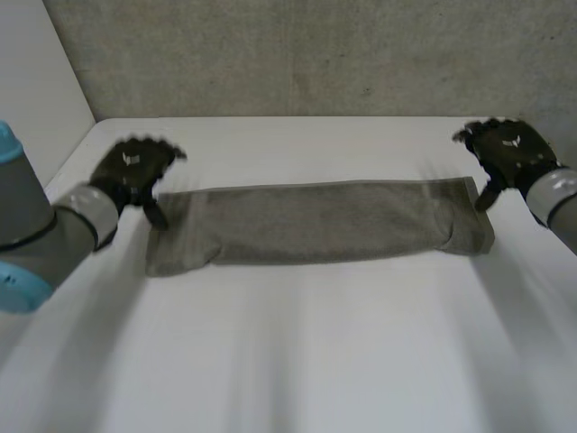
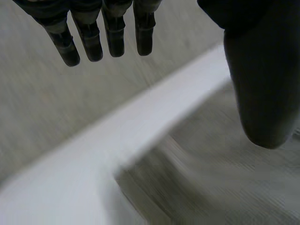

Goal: Fold the towel.

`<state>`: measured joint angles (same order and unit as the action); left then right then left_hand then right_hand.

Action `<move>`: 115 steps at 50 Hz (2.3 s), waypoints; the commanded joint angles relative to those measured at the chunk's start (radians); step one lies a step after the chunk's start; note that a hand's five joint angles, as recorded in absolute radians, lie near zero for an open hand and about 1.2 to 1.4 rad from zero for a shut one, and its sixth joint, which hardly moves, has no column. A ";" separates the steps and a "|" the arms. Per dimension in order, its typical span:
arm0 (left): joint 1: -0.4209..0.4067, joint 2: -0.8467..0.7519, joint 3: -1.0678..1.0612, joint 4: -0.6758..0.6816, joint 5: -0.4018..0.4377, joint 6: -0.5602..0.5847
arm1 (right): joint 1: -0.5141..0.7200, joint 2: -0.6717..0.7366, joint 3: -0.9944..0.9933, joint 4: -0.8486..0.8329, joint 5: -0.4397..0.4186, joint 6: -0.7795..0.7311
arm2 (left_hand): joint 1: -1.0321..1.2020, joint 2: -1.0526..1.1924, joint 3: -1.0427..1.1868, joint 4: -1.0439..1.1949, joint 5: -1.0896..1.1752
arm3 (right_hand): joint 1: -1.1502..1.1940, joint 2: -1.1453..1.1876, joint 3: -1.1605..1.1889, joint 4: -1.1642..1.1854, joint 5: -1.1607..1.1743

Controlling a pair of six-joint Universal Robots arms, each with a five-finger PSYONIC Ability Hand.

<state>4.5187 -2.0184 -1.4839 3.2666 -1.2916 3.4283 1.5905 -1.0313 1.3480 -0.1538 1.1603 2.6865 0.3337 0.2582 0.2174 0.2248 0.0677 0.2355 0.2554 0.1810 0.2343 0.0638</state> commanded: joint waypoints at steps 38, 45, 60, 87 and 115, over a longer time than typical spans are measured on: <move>-0.003 -0.144 -0.113 0.087 -0.241 -0.012 | -0.101 0.143 0.160 -0.086 -0.062 -0.036 | 0.208 0.284 -0.043 -0.050 0.300 | 0.440 0.420 -0.007 -0.060 0.437; -0.018 -0.140 -0.095 0.088 -0.242 -0.015 | -0.099 0.142 0.163 -0.086 -0.062 -0.036 | 0.250 0.325 -0.043 -0.050 0.341 | 0.440 0.420 -0.007 -0.060 0.437; -0.046 -0.145 -0.104 0.082 -0.241 -0.023 | -0.101 0.143 0.161 -0.086 -0.057 -0.036 | 0.267 0.343 -0.043 -0.050 0.359 | 0.442 0.423 -0.007 -0.060 0.440; -0.046 -0.164 -0.108 0.081 -0.238 -0.023 | -0.119 0.135 0.151 -0.099 -0.062 -0.047 | 1.063 1.138 -0.043 -0.050 1.154 | 1.161 1.141 -0.007 -0.060 1.158; -0.036 -0.056 -0.222 0.079 -0.226 -0.023 | -0.317 0.067 0.233 0.037 -0.223 -0.317 | 1.031 1.106 -0.043 -0.050 1.122 | 1.161 1.141 -0.007 -0.060 1.158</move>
<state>4.4903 -2.0870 -1.6938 3.3465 -1.5168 3.4067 1.3075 -0.9189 1.5450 -0.1364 0.9856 2.3632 1.3006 1.2726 0.2174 0.2248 1.1469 1.2954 1.2760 0.1810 0.2342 1.1456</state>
